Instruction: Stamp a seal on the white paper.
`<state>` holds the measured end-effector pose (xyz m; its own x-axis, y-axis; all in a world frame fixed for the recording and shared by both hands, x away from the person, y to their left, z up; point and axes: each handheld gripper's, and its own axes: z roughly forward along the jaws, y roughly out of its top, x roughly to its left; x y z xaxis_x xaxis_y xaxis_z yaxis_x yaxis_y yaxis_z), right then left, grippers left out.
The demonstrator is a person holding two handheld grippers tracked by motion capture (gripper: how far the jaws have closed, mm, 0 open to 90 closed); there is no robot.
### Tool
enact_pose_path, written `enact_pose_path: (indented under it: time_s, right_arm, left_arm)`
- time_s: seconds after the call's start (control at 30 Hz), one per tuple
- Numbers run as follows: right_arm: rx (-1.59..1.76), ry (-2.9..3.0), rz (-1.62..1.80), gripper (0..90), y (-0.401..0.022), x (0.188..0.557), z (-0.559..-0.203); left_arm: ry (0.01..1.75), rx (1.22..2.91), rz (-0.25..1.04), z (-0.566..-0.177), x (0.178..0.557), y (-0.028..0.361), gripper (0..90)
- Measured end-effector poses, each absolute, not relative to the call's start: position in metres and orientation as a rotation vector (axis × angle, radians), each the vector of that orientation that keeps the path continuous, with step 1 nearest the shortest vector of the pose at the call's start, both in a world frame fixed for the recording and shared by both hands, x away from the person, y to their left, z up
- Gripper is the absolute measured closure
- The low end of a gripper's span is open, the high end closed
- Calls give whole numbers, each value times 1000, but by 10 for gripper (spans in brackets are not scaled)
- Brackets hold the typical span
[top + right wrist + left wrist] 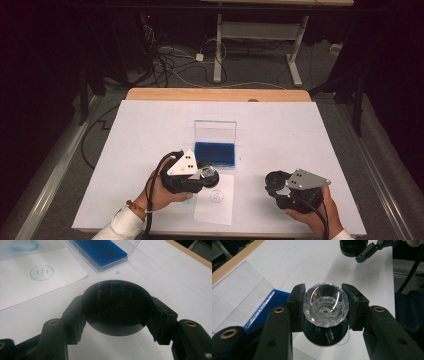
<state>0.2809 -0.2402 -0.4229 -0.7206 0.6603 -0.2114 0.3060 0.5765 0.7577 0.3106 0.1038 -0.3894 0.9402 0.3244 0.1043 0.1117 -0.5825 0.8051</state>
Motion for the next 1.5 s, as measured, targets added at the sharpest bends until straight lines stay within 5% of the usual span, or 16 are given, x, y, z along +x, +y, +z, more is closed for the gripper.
enact_pose_path:
  time_s: [1.5]
  right_arm:
    - [768, 2345, 974, 386, -239, 282, -425]
  left_arm:
    - [305, 2338, 192, -443, 316, 76, 550]
